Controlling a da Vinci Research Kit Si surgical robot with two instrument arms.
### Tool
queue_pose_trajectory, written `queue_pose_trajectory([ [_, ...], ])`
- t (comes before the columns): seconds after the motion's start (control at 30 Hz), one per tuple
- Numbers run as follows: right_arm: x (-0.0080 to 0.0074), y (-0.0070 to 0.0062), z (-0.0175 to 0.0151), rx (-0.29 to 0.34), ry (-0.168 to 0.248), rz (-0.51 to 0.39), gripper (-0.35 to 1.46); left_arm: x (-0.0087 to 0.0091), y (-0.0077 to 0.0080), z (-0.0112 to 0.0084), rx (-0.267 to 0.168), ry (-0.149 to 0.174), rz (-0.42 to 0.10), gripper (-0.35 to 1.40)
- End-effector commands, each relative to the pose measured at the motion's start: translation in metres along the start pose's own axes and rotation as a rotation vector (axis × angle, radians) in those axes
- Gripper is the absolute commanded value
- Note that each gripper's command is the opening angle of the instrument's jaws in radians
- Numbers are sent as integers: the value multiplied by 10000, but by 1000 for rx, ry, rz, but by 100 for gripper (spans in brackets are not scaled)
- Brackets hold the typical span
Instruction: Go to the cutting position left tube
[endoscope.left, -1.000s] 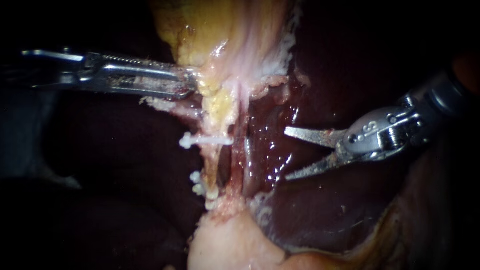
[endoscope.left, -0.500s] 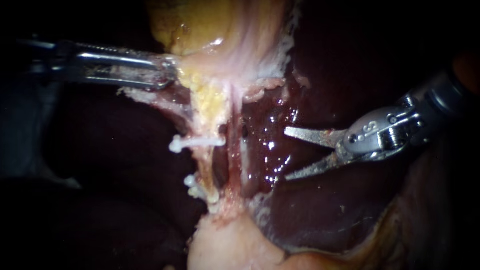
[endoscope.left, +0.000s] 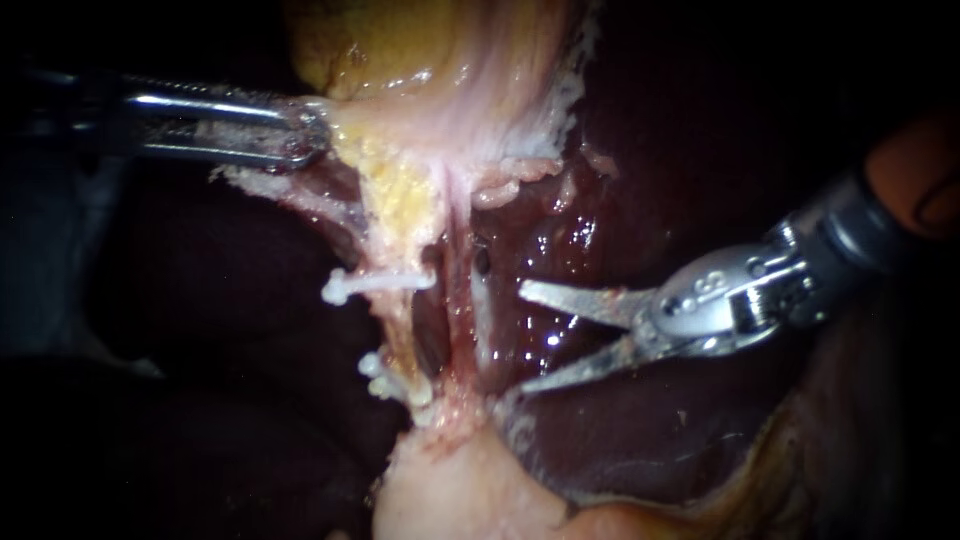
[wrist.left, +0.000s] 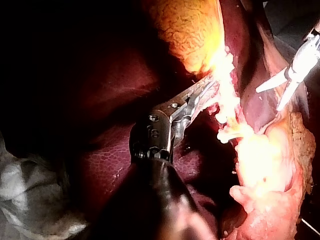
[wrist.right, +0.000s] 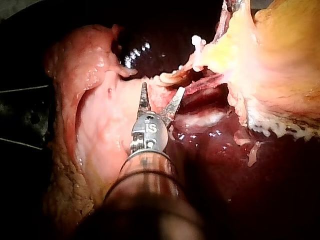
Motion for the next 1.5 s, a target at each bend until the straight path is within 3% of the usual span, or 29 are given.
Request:
queue_pose_trajectory([
  [0.03, -2, 0, 6, 6, -1, 7, 145, 0, 0, 0, 0, 0, 0, -35],
  [0.23, -18, 2, 36, 35, 3, 37, 145, 0, 1, 0, 1, 0, 0, -35],
  [0.43, -37, 17, 52, 52, 4, 68, 145, 0, 1, 1, 1, 0, 0, -35],
  [0.63, -45, 34, 64, 71, 8, 92, 145, 0, 1, 1, 1, 0, 0, -35],
  [0.77, -42, 41, 75, 95, 34, 104, 145, 0, 1, 1, 1, 0, -1, -35],
  [1.13, -16, 53, 121, 195, 135, 160, 143, 0, 1, 2, 2, 1, 0, -35],
  [1.5, 3, 44, 158, 218, 173, 183, 143, 0, 2, 5, 3, 1, 0, -35],
])
